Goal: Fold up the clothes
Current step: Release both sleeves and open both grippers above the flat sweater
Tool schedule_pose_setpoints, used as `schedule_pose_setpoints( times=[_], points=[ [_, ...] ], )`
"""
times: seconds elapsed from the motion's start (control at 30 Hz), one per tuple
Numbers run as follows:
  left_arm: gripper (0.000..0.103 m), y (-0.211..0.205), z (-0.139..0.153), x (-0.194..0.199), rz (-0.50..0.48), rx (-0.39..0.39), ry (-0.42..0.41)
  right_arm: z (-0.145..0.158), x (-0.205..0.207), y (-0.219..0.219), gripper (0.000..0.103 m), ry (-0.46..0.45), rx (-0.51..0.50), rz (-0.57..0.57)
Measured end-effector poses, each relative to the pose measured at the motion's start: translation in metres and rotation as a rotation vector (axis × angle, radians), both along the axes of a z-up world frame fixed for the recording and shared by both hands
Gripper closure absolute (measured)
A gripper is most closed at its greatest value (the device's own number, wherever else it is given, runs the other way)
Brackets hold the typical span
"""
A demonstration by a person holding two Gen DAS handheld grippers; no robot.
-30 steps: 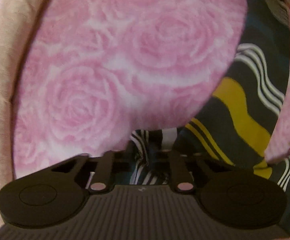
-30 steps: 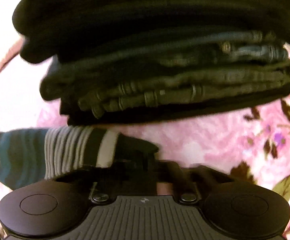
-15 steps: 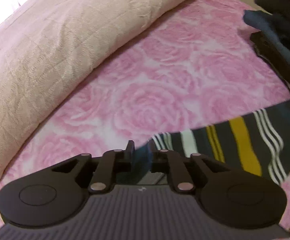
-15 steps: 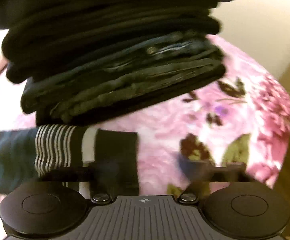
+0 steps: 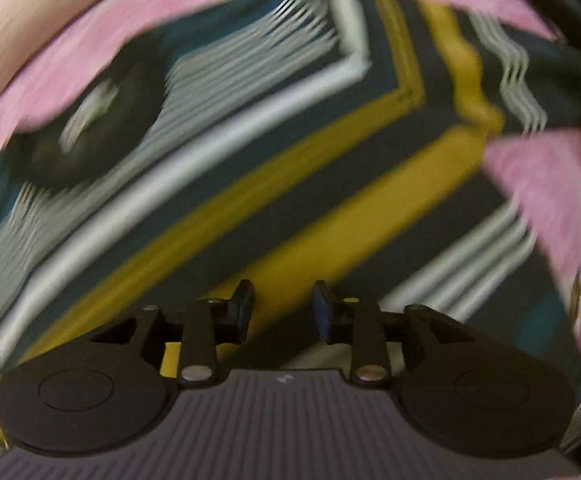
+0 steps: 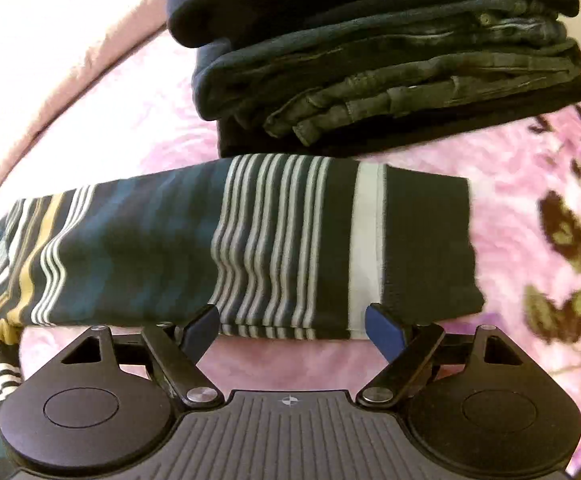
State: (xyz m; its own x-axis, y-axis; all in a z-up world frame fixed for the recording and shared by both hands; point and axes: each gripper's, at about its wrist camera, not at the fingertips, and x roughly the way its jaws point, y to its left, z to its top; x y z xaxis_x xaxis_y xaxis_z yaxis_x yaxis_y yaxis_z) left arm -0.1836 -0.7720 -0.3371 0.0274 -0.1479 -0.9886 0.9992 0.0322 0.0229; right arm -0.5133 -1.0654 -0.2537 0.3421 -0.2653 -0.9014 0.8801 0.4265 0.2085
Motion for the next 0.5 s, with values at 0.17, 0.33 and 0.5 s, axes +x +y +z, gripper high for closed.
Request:
schedule_pose_setpoints(
  times=[0.17, 0.33, 0.5],
  points=[
    [0.074, 0.07, 0.018, 0.024, 0.154, 0.007, -0.01, 0.034, 0.021, 0.026, 0.019, 0.096, -0.085, 0.036],
    [0.067, 0.144, 0.047, 0.045, 0.26, -0.057, 0.012, 0.062, 0.063, 0.076, 0.019, 0.077, -0.087, 0.098],
    [0.063, 0.233, 0.078, 0.072, 0.343, -0.12, 0.041, 0.087, 0.108, 0.167, 0.019, 0.039, -0.078, 0.202]
  ],
)
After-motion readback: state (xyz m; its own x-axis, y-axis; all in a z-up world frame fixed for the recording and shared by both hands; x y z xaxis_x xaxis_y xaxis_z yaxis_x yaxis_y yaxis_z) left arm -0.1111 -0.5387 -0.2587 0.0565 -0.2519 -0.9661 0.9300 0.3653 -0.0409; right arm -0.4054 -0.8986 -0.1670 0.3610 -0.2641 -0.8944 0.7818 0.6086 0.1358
